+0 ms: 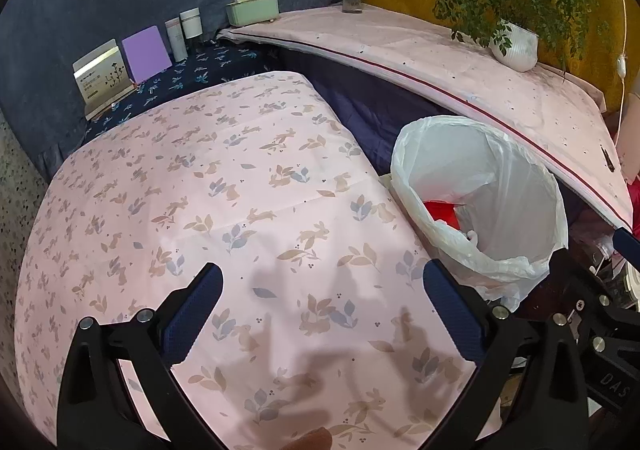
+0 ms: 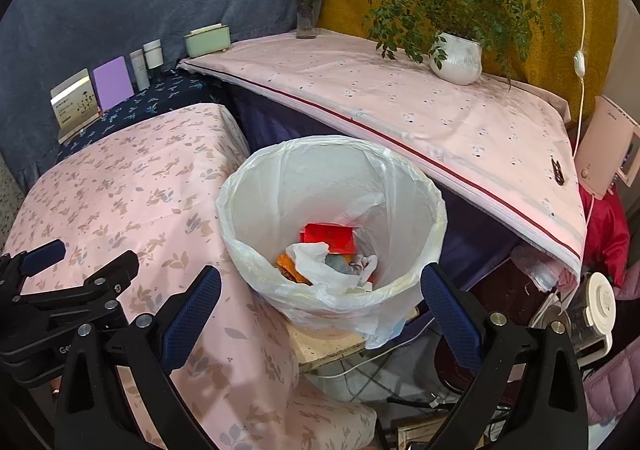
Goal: Collect trash
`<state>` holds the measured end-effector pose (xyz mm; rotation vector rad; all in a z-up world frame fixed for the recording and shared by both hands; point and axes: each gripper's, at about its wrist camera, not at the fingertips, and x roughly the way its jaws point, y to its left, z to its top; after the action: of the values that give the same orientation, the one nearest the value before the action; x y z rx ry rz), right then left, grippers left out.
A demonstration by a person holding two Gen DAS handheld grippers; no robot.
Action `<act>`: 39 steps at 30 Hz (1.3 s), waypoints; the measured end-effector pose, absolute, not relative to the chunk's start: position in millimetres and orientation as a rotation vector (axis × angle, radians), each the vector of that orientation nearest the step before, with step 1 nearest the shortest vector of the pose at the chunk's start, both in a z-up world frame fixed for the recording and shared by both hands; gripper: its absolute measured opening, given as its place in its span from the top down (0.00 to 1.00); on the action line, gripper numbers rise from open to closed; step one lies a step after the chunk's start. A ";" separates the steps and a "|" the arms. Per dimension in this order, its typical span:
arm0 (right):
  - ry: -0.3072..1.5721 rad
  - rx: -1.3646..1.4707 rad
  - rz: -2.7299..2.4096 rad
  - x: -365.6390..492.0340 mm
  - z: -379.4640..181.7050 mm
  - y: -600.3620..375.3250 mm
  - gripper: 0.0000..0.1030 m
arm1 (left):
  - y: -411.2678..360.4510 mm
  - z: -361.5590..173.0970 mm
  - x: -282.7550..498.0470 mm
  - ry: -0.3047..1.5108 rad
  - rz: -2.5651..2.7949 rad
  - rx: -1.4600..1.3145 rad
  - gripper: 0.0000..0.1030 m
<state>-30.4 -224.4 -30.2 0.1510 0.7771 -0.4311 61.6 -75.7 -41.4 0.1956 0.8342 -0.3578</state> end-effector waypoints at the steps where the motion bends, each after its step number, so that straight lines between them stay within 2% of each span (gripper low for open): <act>1: 0.776 0.151 -0.433 -31.3 -30.5 -224.6 0.07 | -76.0 -41.8 61.1 0.834 -0.358 0.197 0.07; 39: 0.808 0.148 -0.475 -39.0 -45.1 -230.5 0.07 | -83.1 -45.1 53.3 0.819 -0.364 0.210 0.07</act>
<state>-39.0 -230.5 -45.1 0.1483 0.8077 -0.4745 53.3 -83.1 -45.1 0.2096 0.8187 -0.3641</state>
